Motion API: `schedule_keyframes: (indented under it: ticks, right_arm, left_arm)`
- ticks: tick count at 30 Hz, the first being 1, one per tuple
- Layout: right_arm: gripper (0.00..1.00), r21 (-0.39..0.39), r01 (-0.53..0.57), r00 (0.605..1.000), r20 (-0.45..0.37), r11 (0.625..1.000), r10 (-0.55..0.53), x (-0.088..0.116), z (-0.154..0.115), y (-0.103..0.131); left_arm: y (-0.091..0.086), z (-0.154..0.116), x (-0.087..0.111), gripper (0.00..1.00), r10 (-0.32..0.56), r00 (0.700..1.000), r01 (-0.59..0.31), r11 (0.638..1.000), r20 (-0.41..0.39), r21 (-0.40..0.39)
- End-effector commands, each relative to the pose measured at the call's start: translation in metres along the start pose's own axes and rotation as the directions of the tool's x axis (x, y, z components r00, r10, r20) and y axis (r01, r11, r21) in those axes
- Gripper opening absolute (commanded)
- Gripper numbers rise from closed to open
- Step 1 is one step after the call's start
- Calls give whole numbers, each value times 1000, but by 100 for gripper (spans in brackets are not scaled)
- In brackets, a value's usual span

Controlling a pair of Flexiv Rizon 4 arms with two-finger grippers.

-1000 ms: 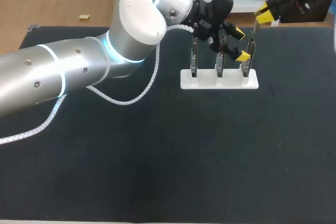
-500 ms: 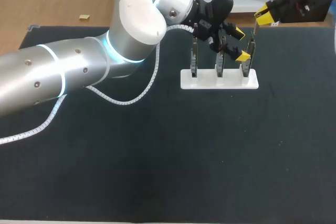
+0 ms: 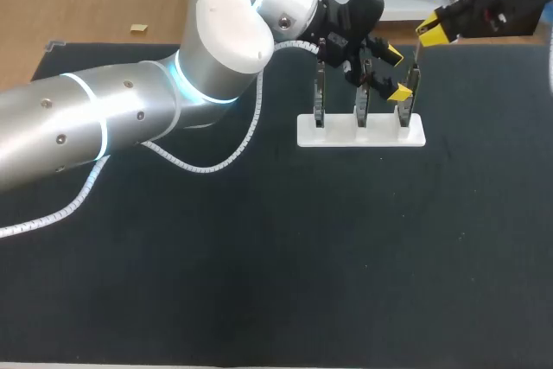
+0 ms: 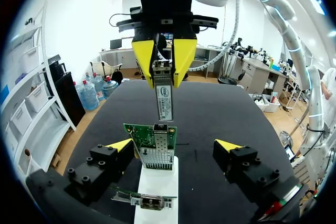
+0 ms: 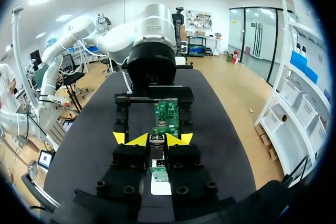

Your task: Pick up the optical module with the left hand, and insert it into the network port with the right hand.

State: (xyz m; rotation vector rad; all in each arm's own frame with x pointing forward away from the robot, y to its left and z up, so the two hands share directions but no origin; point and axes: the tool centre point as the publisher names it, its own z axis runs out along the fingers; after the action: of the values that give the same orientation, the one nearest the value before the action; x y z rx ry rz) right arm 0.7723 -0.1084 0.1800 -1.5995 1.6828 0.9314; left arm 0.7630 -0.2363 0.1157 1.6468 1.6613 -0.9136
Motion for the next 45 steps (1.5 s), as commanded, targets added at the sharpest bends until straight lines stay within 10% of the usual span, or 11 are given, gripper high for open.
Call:
schedule_keyframes:
  ticks: [1, 45]
  right_arm:
    - [0, 9, -2, 1000, -2, 1000, 2, 0, 2, 2]
    - [0, 24, -15, 999, -32, 1000, 16, 11, 7, 2]
  left_arm:
    - [1, 0, -1, 100, -2, 1000, 2, 1000, -5, 1]
    - [1, 0, -1, 100, -2, 1000, 2, 1000, -5, 1]
